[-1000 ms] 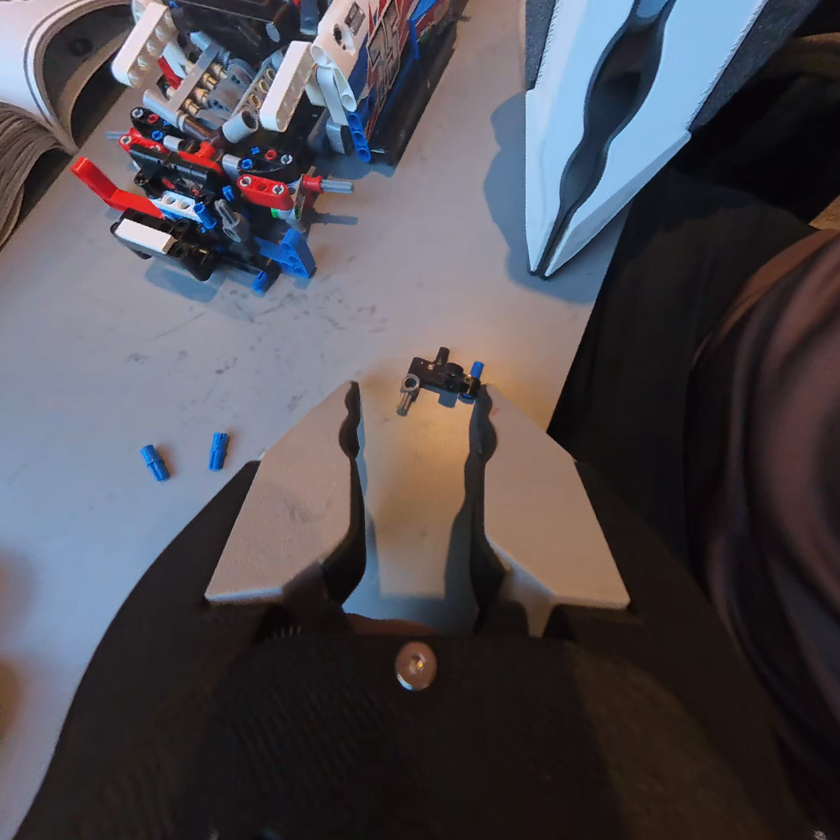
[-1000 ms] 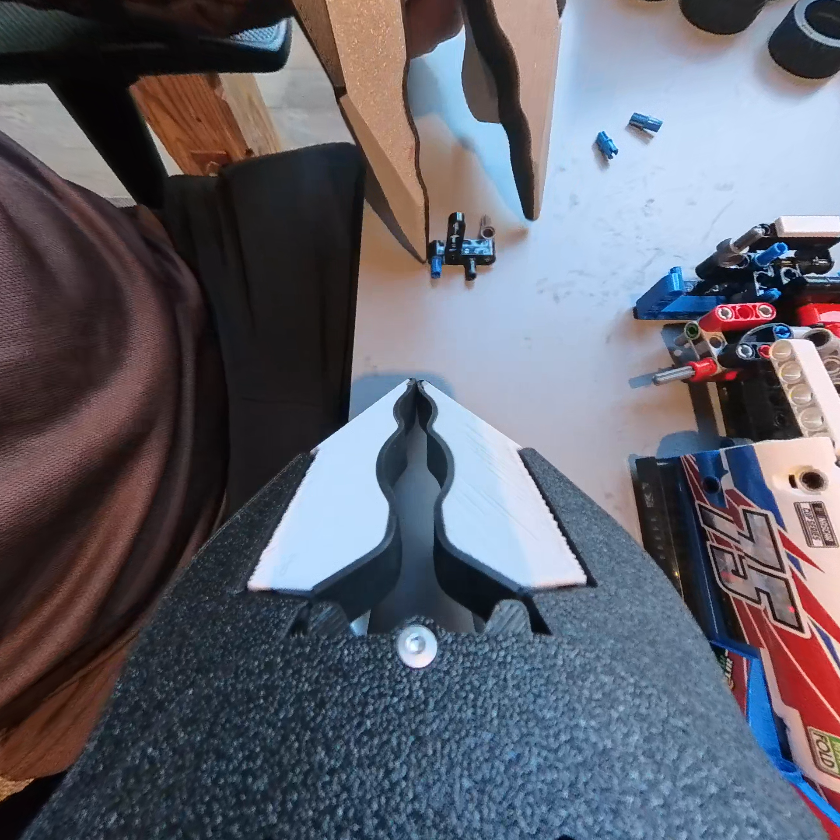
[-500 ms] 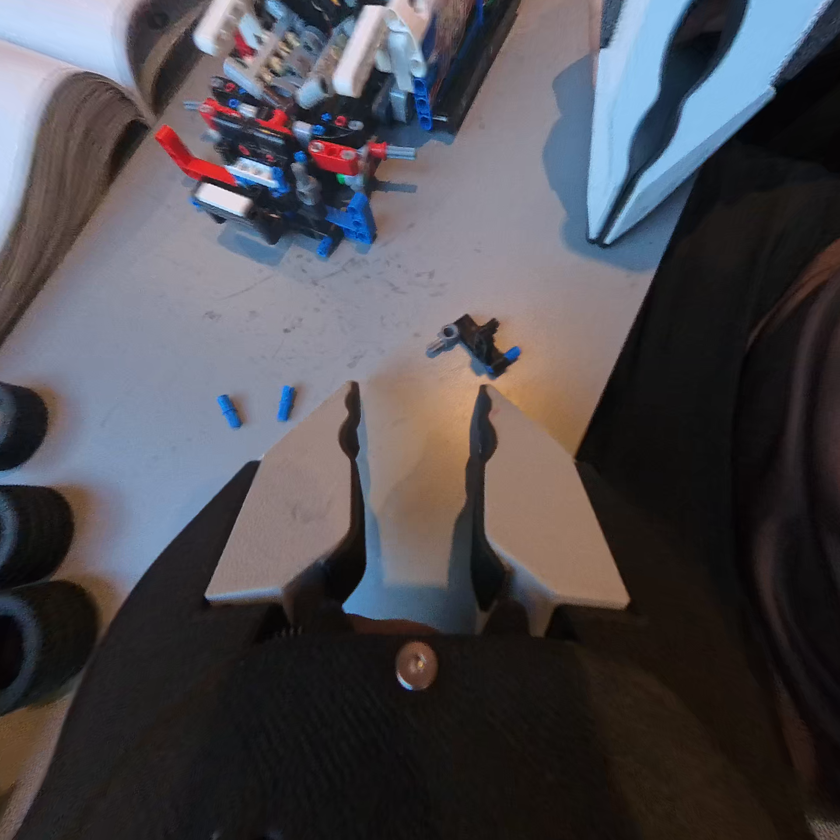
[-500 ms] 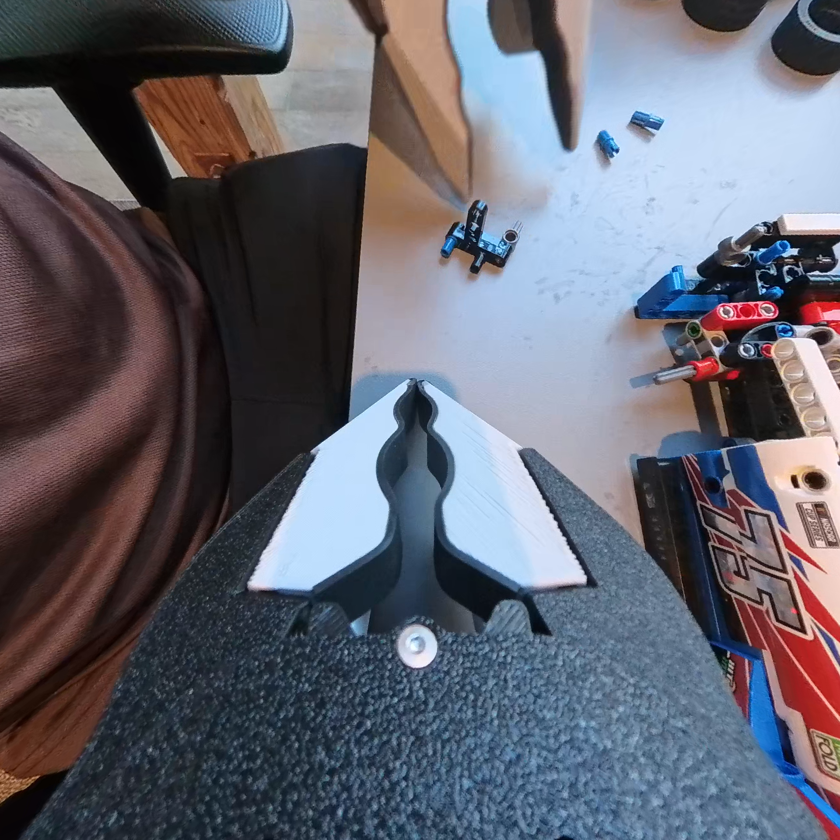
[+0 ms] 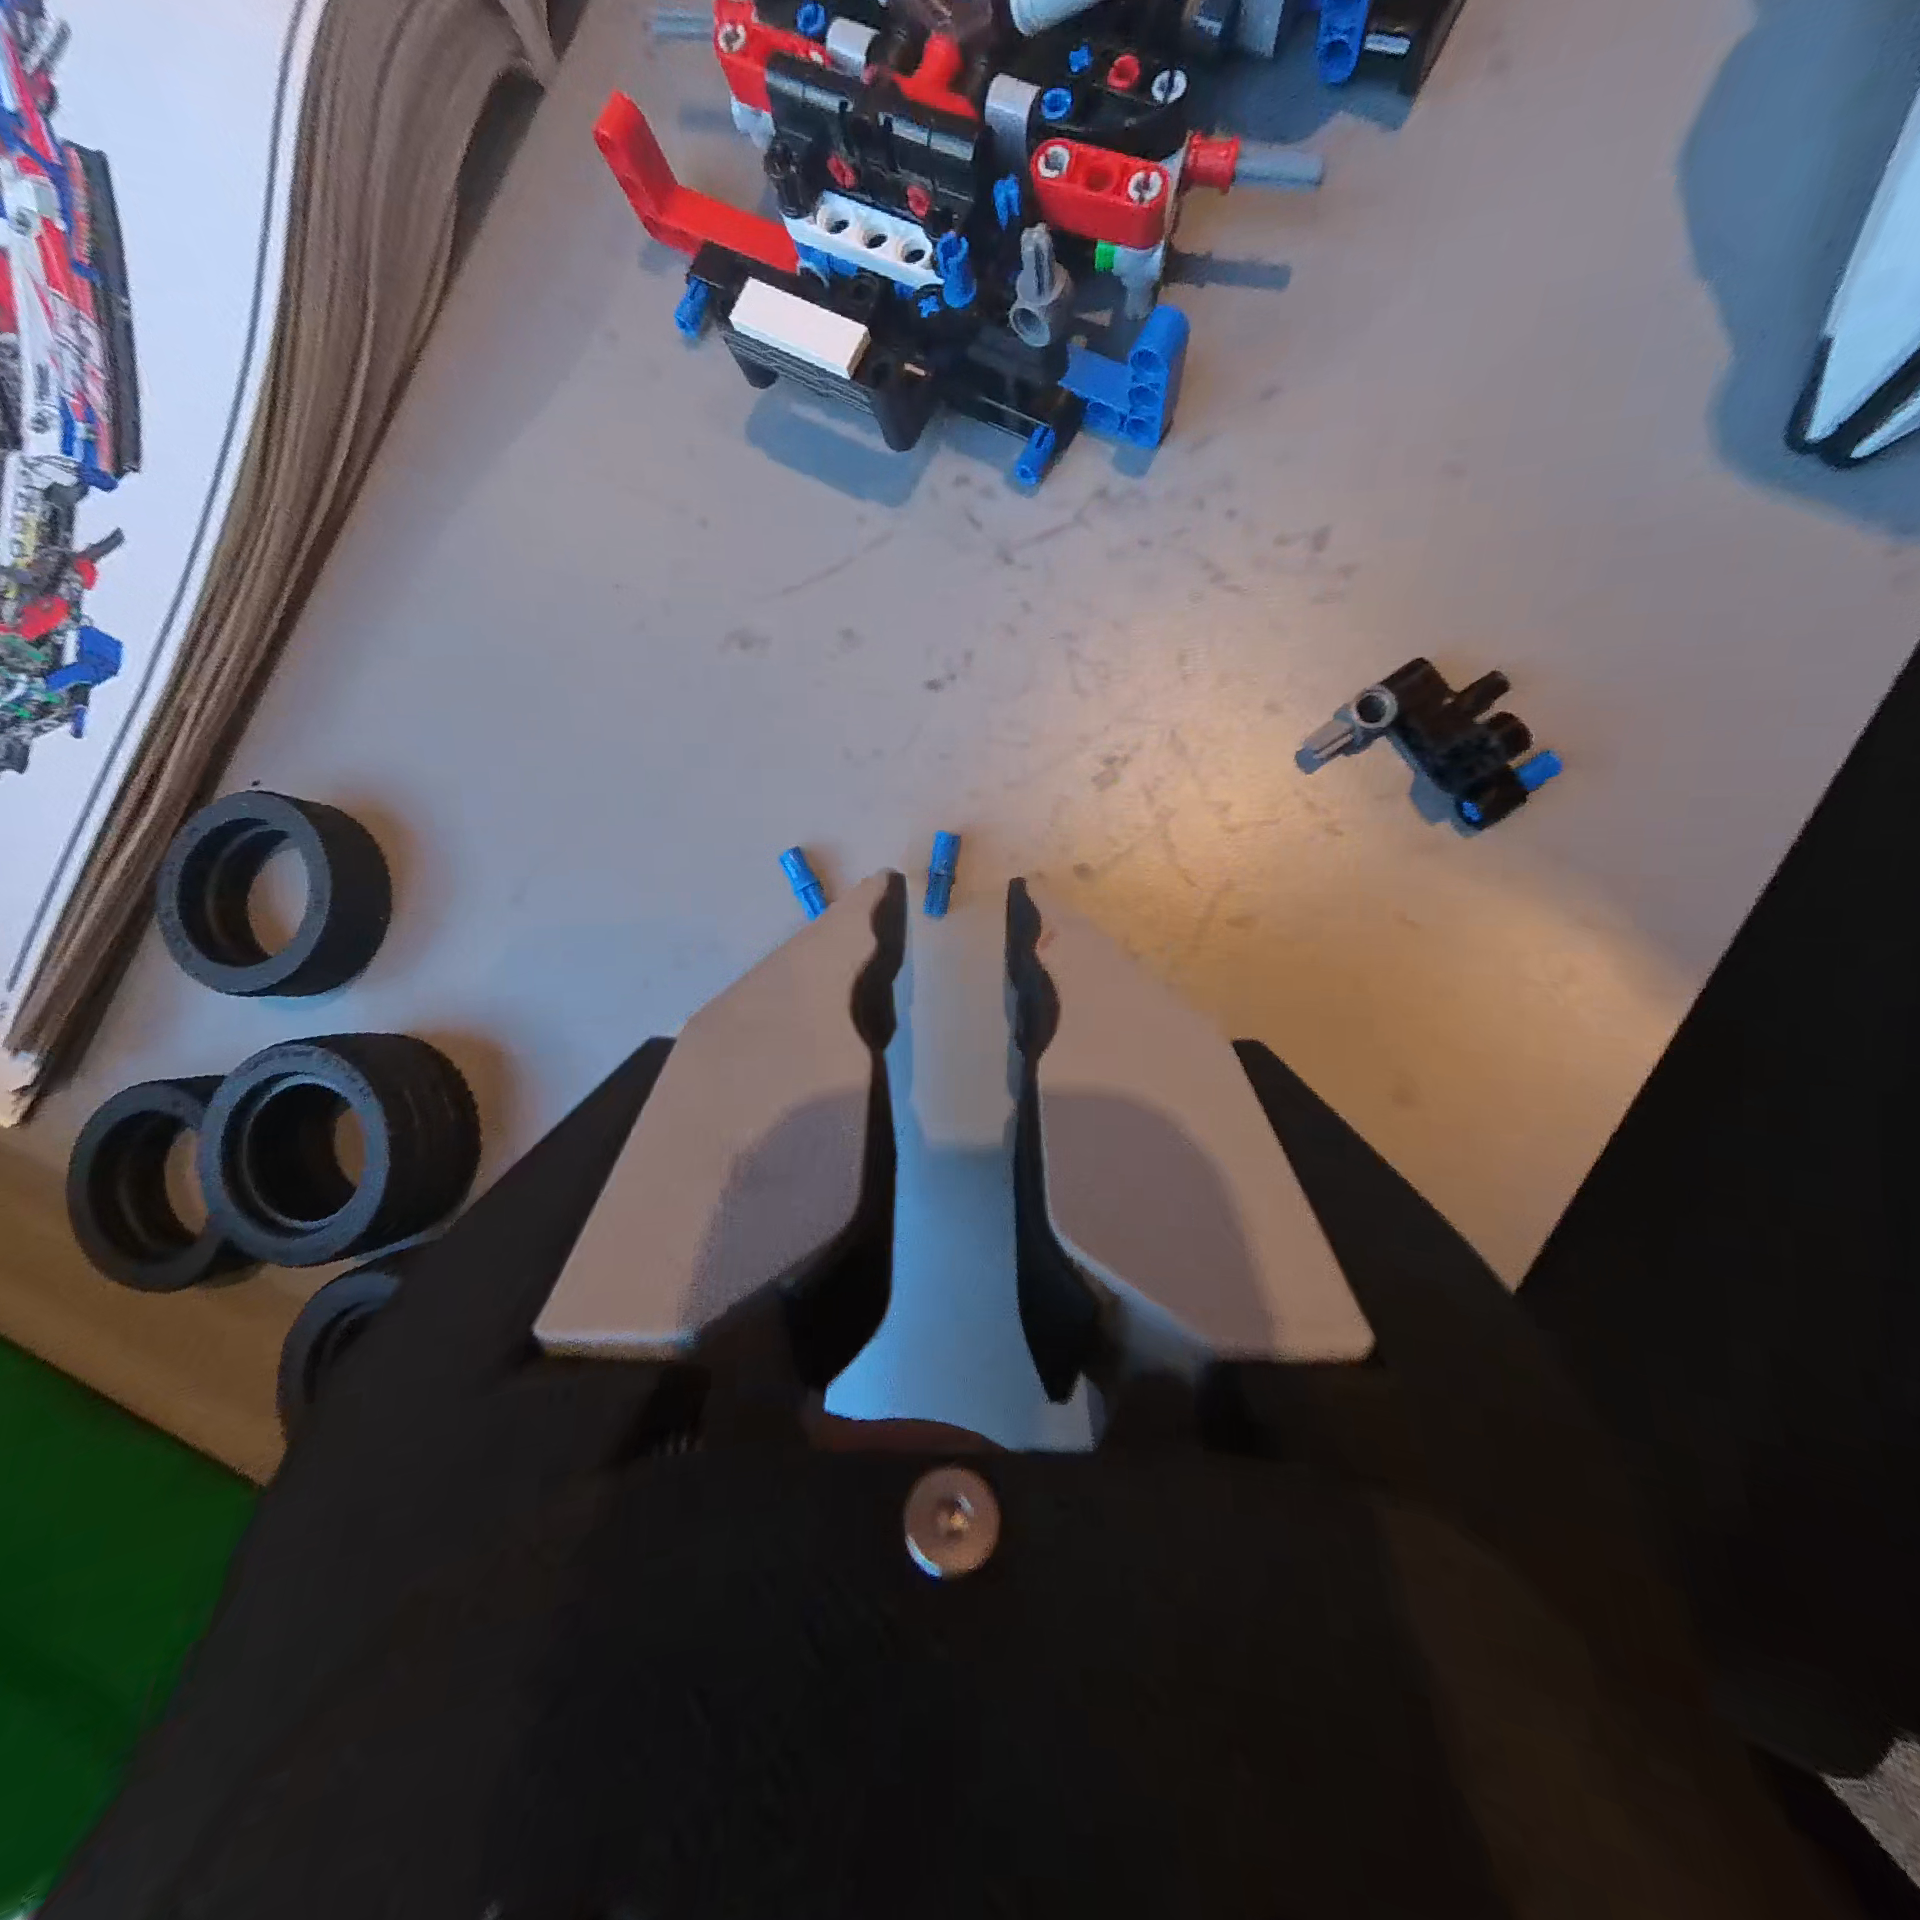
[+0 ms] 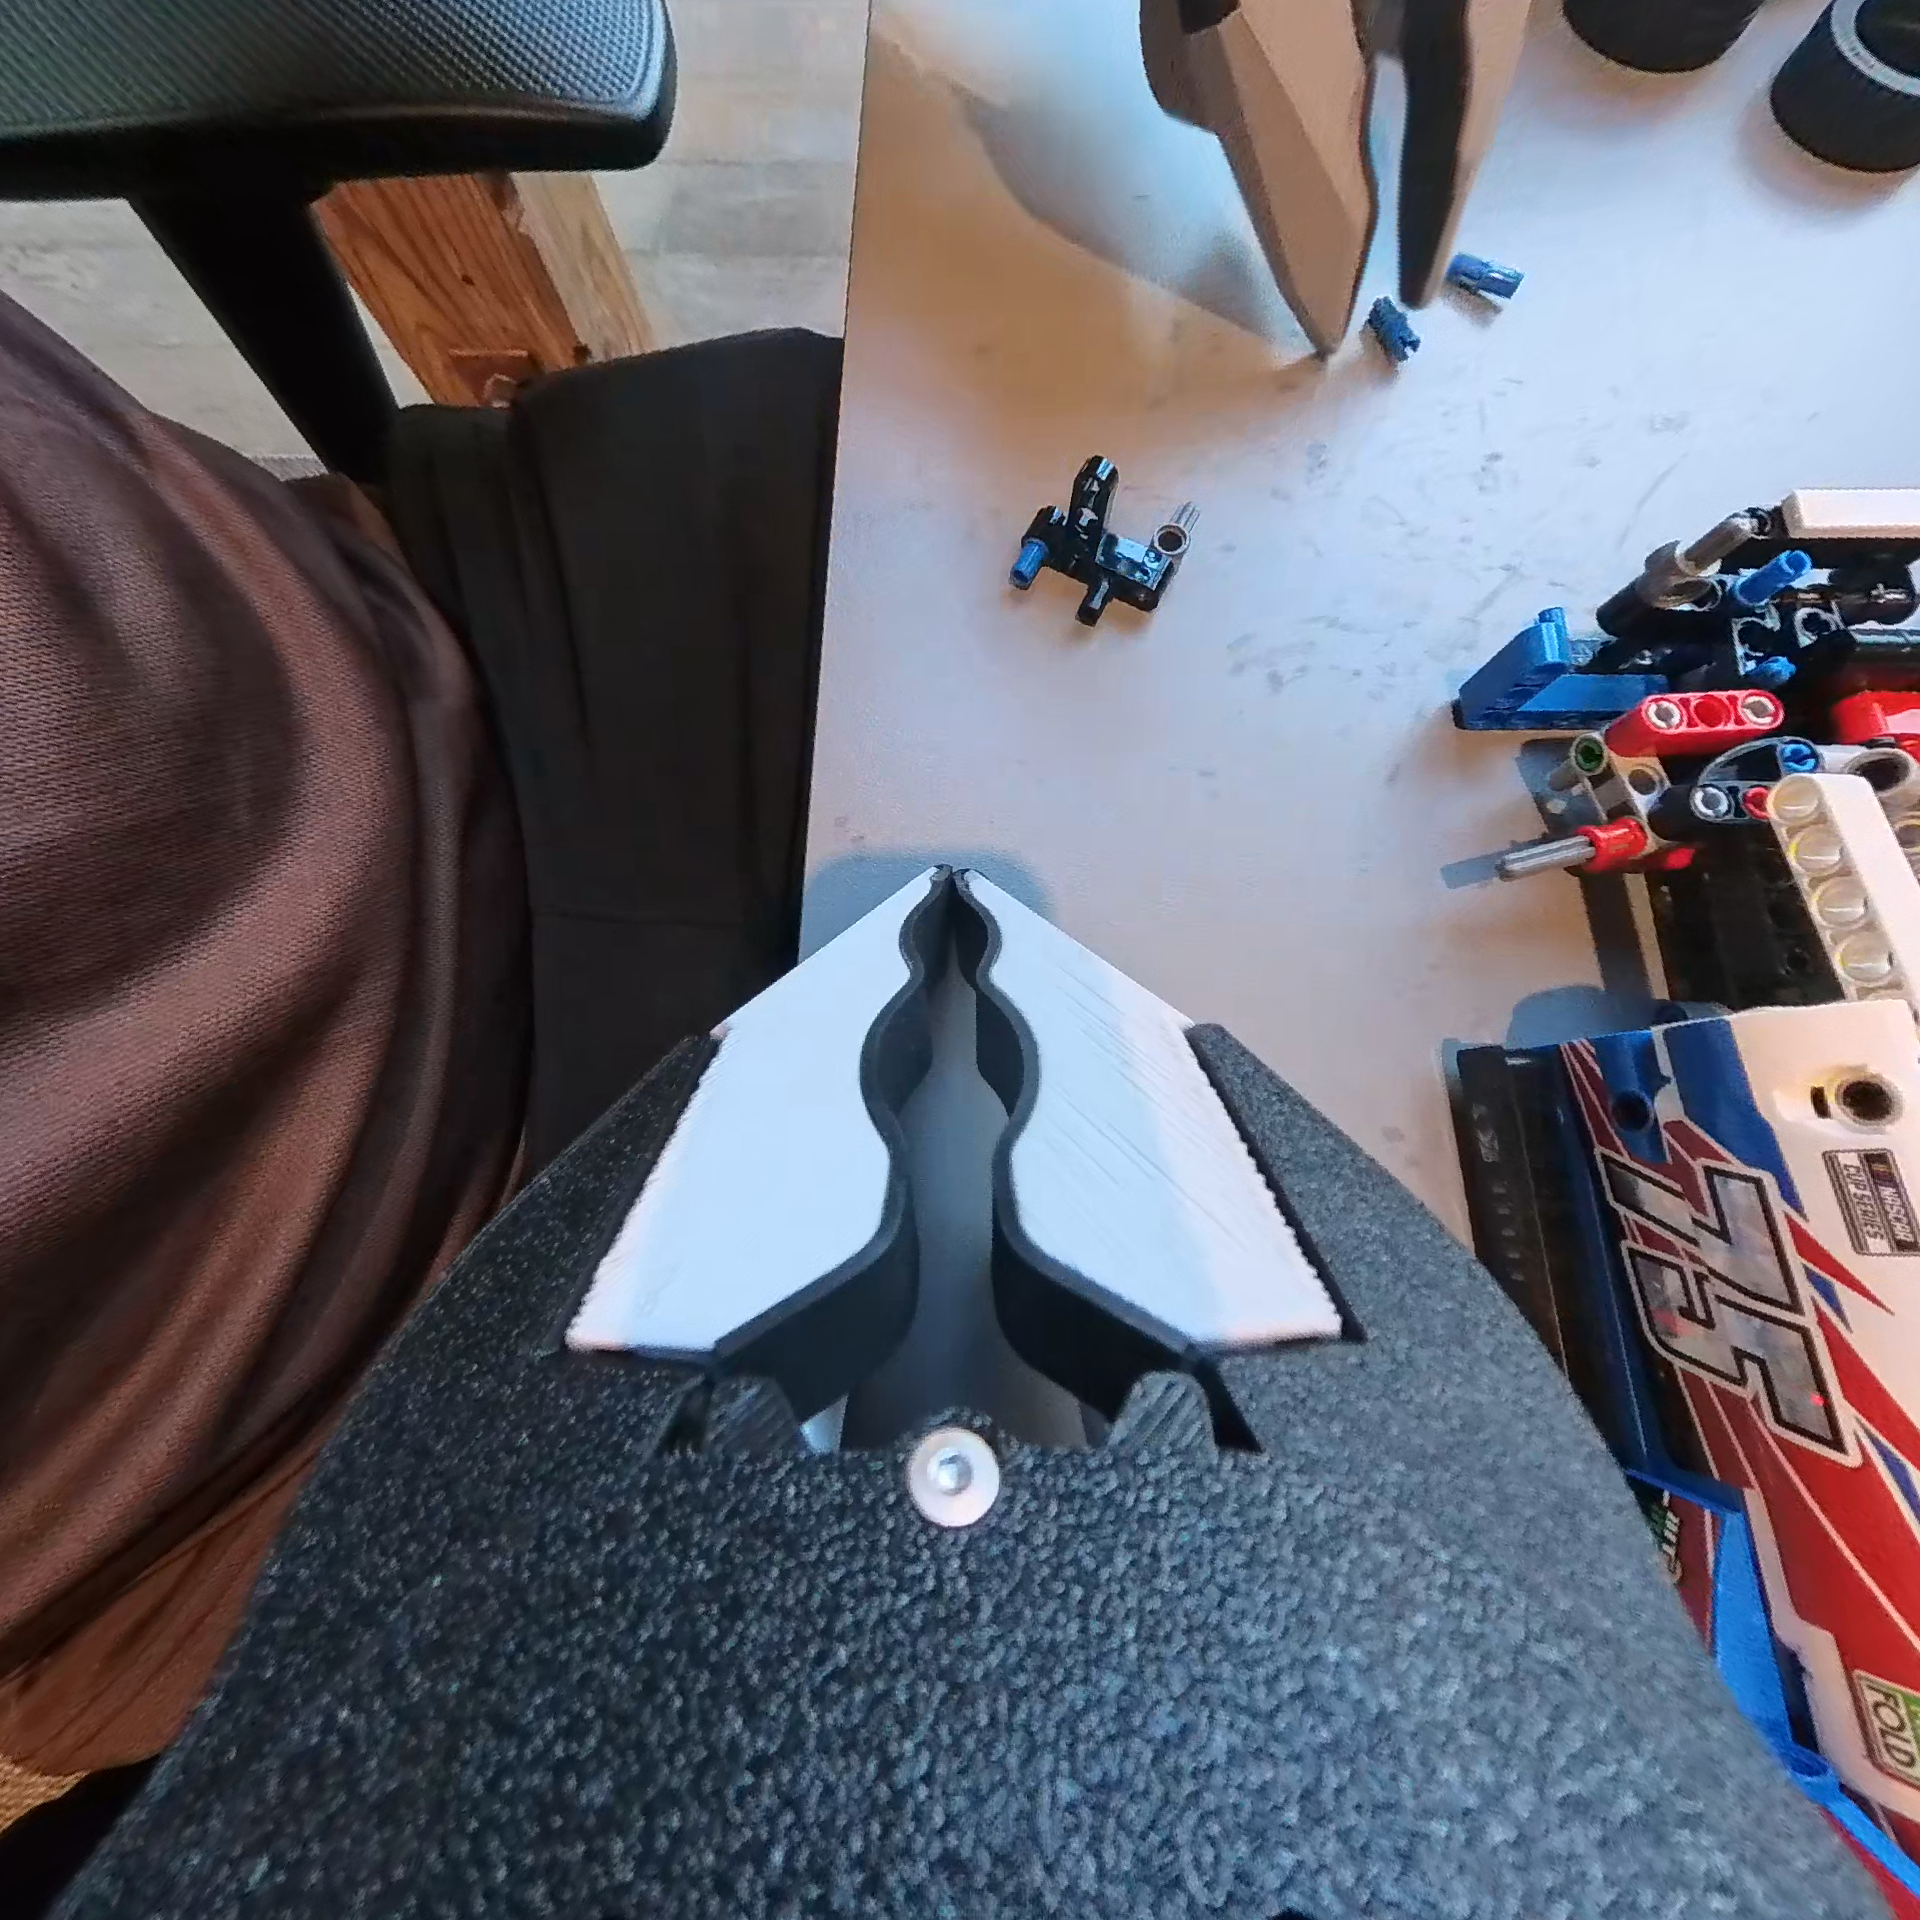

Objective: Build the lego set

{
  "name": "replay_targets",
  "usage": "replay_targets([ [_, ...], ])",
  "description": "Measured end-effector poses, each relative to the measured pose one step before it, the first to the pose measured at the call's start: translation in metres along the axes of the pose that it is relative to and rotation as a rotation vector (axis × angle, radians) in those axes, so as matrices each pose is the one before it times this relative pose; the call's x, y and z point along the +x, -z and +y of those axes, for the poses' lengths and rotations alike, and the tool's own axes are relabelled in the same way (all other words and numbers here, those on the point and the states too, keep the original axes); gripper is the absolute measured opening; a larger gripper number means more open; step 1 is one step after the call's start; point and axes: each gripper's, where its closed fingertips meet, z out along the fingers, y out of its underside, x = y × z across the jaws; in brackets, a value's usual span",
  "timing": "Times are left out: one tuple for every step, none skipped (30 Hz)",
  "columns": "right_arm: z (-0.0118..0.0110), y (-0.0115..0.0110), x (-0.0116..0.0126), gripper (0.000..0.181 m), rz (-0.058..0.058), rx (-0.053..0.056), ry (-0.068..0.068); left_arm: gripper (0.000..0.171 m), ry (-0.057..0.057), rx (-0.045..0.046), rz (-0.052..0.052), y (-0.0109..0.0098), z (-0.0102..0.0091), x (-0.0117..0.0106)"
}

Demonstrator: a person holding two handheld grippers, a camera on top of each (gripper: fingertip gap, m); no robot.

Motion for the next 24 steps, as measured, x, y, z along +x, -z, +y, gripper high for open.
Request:
replay_targets([
  [-0.00002,0.0,0.00002,0.0,-0.0021,0.0002,-0.0019,0.011,0.0088,0.00262,0.0207,-0.00055,-0.0003,0.00236],
  [0.00001,0.00003,-0.00006,0.0,-0.002,0.0002,-0.002,0.003,0.0061,0.00251,0.0235,-0.00061,-0.0002,0.00308],
  [-0.00002,0.0,0.0001,0.0,-0.0016,0.0002,-0.0018,0.0,0.0045,0.0052,0.0053,-0.00053,-0.00061,0.00098],
  [0.00002,0.00005,0.00004,0.0,-0.001,0.0003,-0.0013,0.0,-0.0001,0.00516,-0.0048,-0.00043,-0.00053,-0.00037],
  [-0.00008,0.0001,-0.00003,0.0,-0.0003,0.0005,-0.0004,0.0,-0.0017,0.00616,-0.003,-0.0002,-0.0005,0.00014],
  [-0.00013,0.00011,0.00007,0.0,0.0011,0.0013,0.0007,0.0,0.0008,0.00659,-0.0035,-0.0002,-0.00033,0.00016],
  [-0.00041,0.00042,0.00011,0.0,0.0028,0.0034,0.0021,0.0,0.0037,0.00887,-0.0046,-0.00002,-0.00039,0.00027],
  [-0.00072,0.00074,0.00004,0.0,0.0032,0.0059,0.0023,0.0,0.0073,0.01289,0.0005,-0.00019,-0.00053,0.00142],
  [-0.00064,0.00072,0.00026,0.0,0.0034,0.0063,0.0012,0.0,0.0103,0.01475,0.0104,-0.0002,-0.00087,0.0031],
  [-0.00009,0.00084,0.0006,0.0,0.0041,0.0038,0.0007,0.0,0.0099,0.01432,0.0065,-0.00022,-0.00074,0.00273],
  [0.00053,0.00101,0.00062,0.0,0.0035,0.0013,0.0009,0.0,0.0048,0.01316,-0.0013,-0.00018,-0.00051,0.00158],
  [0.00082,0.00114,0.00097,0.0,0.0029,0.0007,-0.0006,0.0,0.0005,0.01027,-0.0046,-0.00001,-0.00018,0.00101],
  [0.00082,0.00138,0.00124,0.0,0.0027,0.0016,-0.0034,0.0,-0.0016,0.00835,-0.0059,0.00019,0.00002,0.00038],
  [0.00077,0.00161,0.00131,0.0,0.0013,0.0031,-0.0053,0.0,0.0029,0.00806,-0.003,0.0,-0.0001,0.00031],
  [0.00048,0.00156,0.00146,0.0,0.0003,0.0043,-0.0057,0.0,0.0071,0.00811,0.0,0.00003,-0.00011,0.00002],
  [0.00039,0.00163,0.00171,0.0,0.0016,0.0043,-0.0048,0.0,0.0095,0.01063,0.0076,-0.00013,-0.00027,0.00073],
  [0.00059,0.0015,0.00208,0.0,0.0035,0.0034,-0.0029,0.0,0.0108,0.01383,0.0115,-0.00045,-0.00068,0.00087],
  [0.00051,0.00144,0.00232,0.0,0.004,0.0036,-0.0018,0.0,0.0092,0.01544,0.0102,-0.00061,-0.00072,0.00047],
  [-0.00004,0.00149,0.00214,0.0,0.0025,0.0061,-0.0034,0.0,0.0082,0.01452,0.012,-0.00067,-0.00076,0.00037],
  [-0.00049,0.00157,0.00203,0.0,-0.0005,0.0088,-0.0067,0.0,0.01,0.0034,0.0141,-0.00033,-0.00024,0.00026],
  [-0.00095,0.00162,0.00223,0.0,-0.0016,0.0111,-0.0088,0.0,0.0047,0.00011,0.0138,-0.00021,-0.00021,-0.00003],
  [-0.00136,0.00156,0.0025,0.0,-0.0001,0.013,-0.0078,0.0,-0.0047,0.0001,0.0099,-0.00035,-0.00036,-0.00011],
  [-0.00137,0.00142,0.00296,0.0,0.0018,0.0127,-0.0058,0.0,-0.0087,-0.00019,0.009,-0.00037,-0.00035,0.00008],
  [-0.00118,0.00111,0.00316,0.0,0.0031,0.0102,-0.0056,0.0,-0.0092,-0.00027,0.0098,-0.00021,-0.00006,0.00004],
])
